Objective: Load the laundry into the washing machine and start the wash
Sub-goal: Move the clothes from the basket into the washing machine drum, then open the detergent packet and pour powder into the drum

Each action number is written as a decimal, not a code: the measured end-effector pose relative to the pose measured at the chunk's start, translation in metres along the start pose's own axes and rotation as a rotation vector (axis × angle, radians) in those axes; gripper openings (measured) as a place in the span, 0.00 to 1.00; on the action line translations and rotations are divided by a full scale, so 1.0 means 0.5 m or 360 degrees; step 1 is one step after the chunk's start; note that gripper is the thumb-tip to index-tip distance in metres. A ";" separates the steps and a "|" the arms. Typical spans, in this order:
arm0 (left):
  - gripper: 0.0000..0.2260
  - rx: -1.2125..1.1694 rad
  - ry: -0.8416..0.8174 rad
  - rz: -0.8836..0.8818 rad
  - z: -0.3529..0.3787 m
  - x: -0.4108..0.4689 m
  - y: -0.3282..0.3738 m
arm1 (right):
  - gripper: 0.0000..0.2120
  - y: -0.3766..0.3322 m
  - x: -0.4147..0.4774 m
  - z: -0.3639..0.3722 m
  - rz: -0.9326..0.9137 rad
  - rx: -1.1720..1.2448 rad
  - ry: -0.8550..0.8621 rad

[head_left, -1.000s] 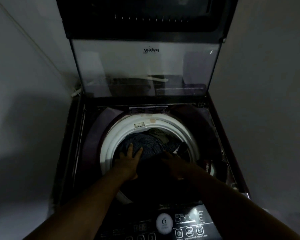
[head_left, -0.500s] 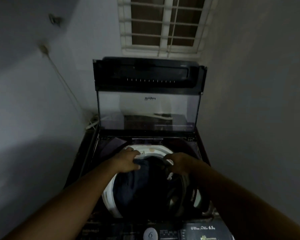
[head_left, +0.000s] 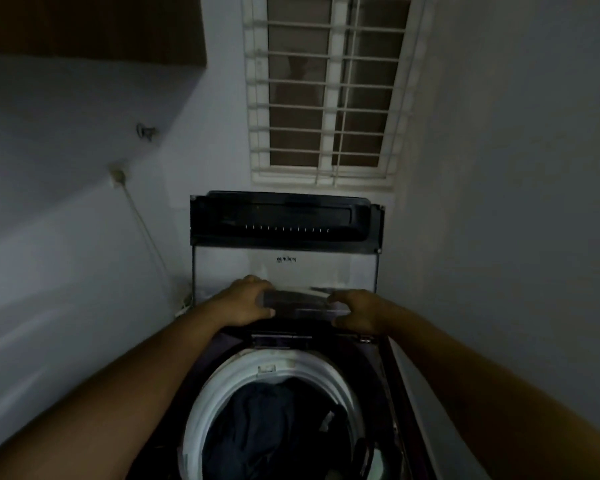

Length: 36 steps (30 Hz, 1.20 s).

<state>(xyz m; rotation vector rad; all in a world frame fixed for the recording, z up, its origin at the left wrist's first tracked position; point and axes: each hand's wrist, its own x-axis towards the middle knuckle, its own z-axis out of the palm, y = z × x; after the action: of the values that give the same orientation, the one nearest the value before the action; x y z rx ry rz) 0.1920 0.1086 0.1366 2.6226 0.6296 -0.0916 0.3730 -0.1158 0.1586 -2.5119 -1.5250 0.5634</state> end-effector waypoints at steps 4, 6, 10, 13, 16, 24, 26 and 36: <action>0.32 -0.0008 0.0073 -0.0043 -0.021 -0.007 -0.018 | 0.26 -0.003 0.020 -0.021 -0.0013 -0.0020 -0.0039; 0.31 -0.0028 0.0099 -0.0090 -0.031 -0.026 -0.035 | 0.27 -0.017 0.041 -0.028 -0.0050 -0.0039 -0.0056; 0.32 -0.0083 0.0178 -0.0221 -0.049 -0.092 -0.089 | 0.30 -0.075 0.086 -0.037 -0.0165 -0.0099 -0.0111; 0.32 -0.0109 0.0265 -0.0326 -0.057 -0.169 -0.137 | 0.31 -0.139 0.112 -0.037 -0.0260 -0.0114 -0.0117; 0.30 -0.0108 0.0356 -0.0484 -0.056 -0.269 -0.194 | 0.30 -0.216 0.134 -0.018 -0.0372 -0.0137 -0.0141; 0.31 -0.0224 0.0521 -0.0927 0.006 -0.610 -0.333 | 0.29 -0.452 0.100 0.084 -0.0697 -0.0121 -0.0317; 0.31 -0.0246 0.0571 -0.1030 0.039 -0.708 -0.349 | 0.29 -0.514 0.078 0.129 -0.0791 -0.0106 -0.0356; 0.29 -0.0397 0.0742 -0.1517 0.241 -1.095 -0.349 | 0.29 -0.757 -0.070 0.412 -0.1153 -0.0196 -0.0657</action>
<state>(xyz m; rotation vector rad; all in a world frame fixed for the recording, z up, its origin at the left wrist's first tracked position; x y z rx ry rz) -0.3707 -0.0320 0.0472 1.8901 1.8580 0.3001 -0.0334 0.0186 0.0977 -1.7541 -2.4922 0.8973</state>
